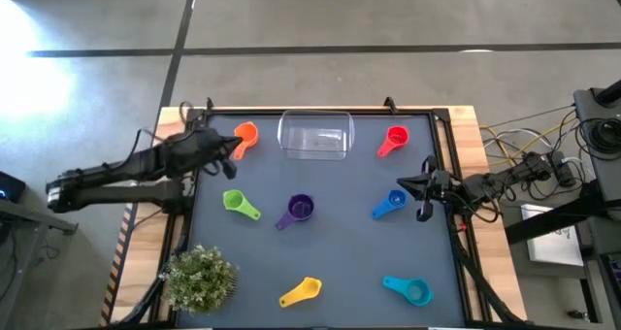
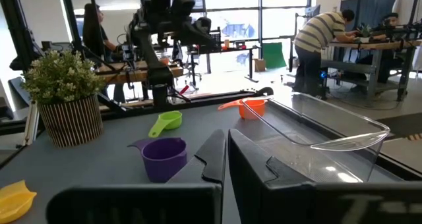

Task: Nest measuring cups in basket
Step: Stack the orange measuring cup on top of the purple measuring cup

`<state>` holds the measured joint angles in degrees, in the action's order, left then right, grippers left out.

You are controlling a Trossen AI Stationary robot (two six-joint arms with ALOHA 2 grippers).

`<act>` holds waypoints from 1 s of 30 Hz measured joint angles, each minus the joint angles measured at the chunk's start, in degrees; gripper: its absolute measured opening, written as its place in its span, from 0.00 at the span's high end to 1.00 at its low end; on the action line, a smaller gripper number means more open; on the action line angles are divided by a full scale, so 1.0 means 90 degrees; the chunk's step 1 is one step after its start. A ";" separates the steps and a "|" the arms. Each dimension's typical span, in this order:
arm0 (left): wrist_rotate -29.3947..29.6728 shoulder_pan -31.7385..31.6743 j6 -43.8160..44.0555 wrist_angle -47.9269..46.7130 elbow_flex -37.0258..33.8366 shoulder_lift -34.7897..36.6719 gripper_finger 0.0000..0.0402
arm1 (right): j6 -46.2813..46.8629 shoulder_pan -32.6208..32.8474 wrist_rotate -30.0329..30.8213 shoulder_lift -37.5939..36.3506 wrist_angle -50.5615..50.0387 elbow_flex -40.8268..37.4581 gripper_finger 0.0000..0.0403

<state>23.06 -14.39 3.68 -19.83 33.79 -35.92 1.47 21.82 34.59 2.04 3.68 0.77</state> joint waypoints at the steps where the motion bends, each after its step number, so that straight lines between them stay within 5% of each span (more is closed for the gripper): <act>1: -0.0001 0.0000 -0.0037 -0.0078 0.0151 -0.0222 1.00 | 0.0001 0.0000 0.0000 0.0002 0.0000 0.0000 0.98; 7: -0.0717 0.0003 -0.0459 0.0059 0.0674 -0.1294 0.98 | 0.0001 -0.0002 0.0000 0.0000 0.0000 -0.0002 0.98; 17: -0.0270 -0.0293 -0.0159 0.0160 0.0676 -0.2036 0.72 | 0.0000 0.0000 -0.0001 0.0002 0.0000 0.0000 0.98; 23: -0.0156 -0.0790 0.0252 0.0175 0.0258 -0.2432 0.60 | 0.0001 0.0000 0.0000 0.0001 0.0000 -0.0002 0.98; 30: -0.0469 -0.1819 0.0271 0.0249 0.0360 -0.3024 0.57 | 0.0001 0.0001 -0.0001 0.0002 0.0000 0.0000 0.98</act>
<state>18.84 -30.76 6.12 -17.59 37.04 -63.14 1.48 21.82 34.58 2.06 3.68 0.76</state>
